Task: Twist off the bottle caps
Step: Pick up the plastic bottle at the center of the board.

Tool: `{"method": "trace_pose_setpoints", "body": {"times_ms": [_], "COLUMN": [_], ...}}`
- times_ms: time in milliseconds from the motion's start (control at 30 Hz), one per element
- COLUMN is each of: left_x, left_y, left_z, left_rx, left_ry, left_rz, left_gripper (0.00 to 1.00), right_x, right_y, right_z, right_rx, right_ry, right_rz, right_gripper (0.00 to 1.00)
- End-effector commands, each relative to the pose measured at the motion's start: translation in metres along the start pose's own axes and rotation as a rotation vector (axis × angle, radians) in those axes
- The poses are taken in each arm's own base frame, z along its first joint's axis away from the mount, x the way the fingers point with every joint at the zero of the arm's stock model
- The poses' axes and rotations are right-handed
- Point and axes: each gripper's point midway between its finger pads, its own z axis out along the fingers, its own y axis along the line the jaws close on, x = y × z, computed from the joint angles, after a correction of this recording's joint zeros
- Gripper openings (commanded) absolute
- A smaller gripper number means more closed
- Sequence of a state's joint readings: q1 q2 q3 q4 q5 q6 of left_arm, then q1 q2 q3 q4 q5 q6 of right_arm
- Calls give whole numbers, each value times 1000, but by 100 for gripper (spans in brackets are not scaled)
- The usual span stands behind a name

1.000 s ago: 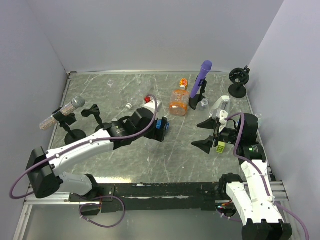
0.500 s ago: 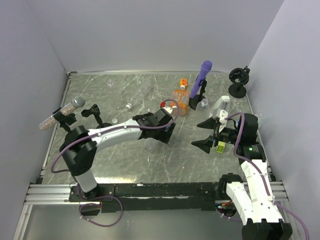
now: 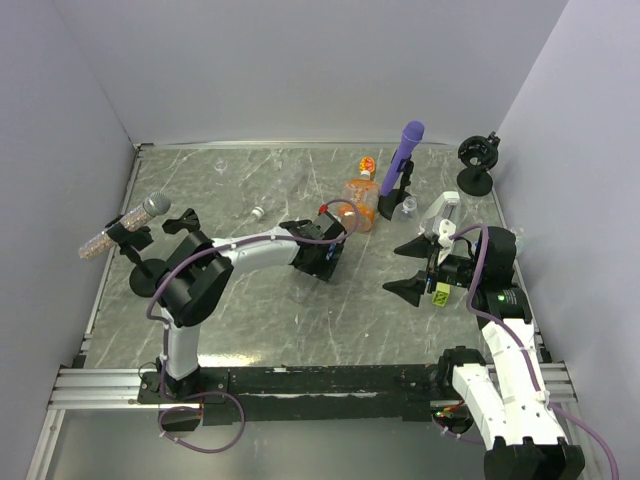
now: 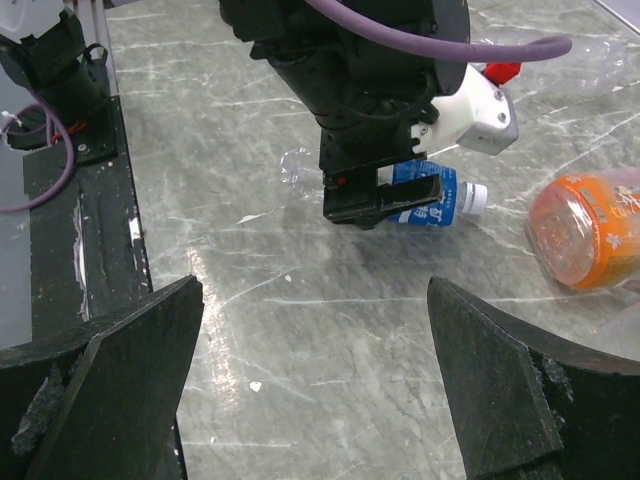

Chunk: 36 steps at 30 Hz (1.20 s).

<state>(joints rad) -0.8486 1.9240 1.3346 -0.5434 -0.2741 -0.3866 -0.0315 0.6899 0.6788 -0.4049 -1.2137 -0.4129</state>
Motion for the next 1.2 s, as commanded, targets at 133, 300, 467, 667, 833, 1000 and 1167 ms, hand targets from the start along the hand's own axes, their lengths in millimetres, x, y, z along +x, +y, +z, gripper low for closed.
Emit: {"method": "trace_pose_setpoints", "body": {"times_ms": [133,300,467,667,833,1000,1167], "left_x": [0,-15,-44,-65,-68,-76,-79], "left_y": [-9,-16,-38,-82,-111,-133,-150], "left_z": [-1,-29,-92,-180,-197,-195,-193], "left_rx": [72,149,343,646,673,630,603], "left_ry": [-3,-92,-331,-686,-772,-797,-808], "left_rz": [-23,-54,-104,-148,-192,-246,-274], "left_gripper": [72,52,48,47,46,46,46], "right_x": [-2,-1,-4,-9,-9,-9,-8], "right_y": [-6,-5,2,10,-3,-17,-40], "right_z": [1,1,2,7,13,16,17], "right_rx": [7,5,-41,-133,-97,29,165], "right_ry": [-11,-11,-32,-58,-78,-142,-167], "right_rz": [-46,-43,-2,136,306,446,616], "right_gripper": [99,99,99,99,99,99,99]}}
